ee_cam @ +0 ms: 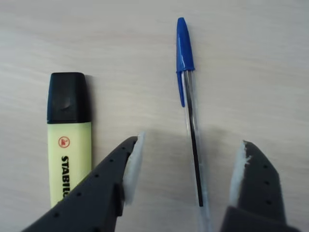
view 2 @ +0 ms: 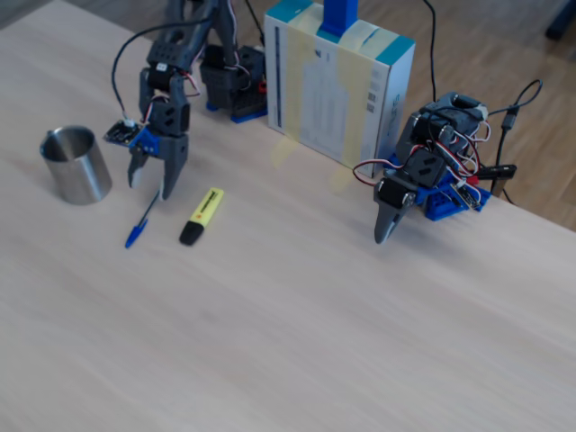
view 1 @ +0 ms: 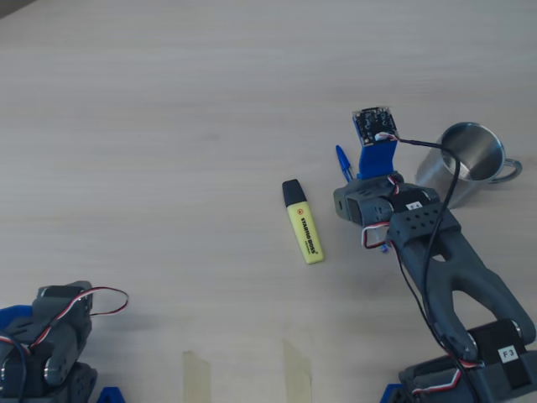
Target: Grab the blue pen and put it in the silver cup.
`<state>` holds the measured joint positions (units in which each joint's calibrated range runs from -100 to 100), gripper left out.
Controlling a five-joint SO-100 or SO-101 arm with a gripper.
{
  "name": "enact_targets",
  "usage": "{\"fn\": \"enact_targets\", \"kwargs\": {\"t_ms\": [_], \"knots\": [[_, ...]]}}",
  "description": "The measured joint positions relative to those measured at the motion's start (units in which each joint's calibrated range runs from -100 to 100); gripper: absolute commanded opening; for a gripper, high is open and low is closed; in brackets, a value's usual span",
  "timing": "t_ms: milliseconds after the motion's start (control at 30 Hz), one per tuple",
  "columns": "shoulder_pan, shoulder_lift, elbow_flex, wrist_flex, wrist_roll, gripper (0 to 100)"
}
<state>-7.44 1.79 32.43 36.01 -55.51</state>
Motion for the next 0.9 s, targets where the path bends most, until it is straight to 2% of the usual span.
{"fn": "enact_targets", "kwargs": {"t_ms": [367,900], "knots": [[-0.57,13.14,-9.38,0.0,1.61,29],[3.32,14.97,-7.58,-0.84,1.82,29]]}}
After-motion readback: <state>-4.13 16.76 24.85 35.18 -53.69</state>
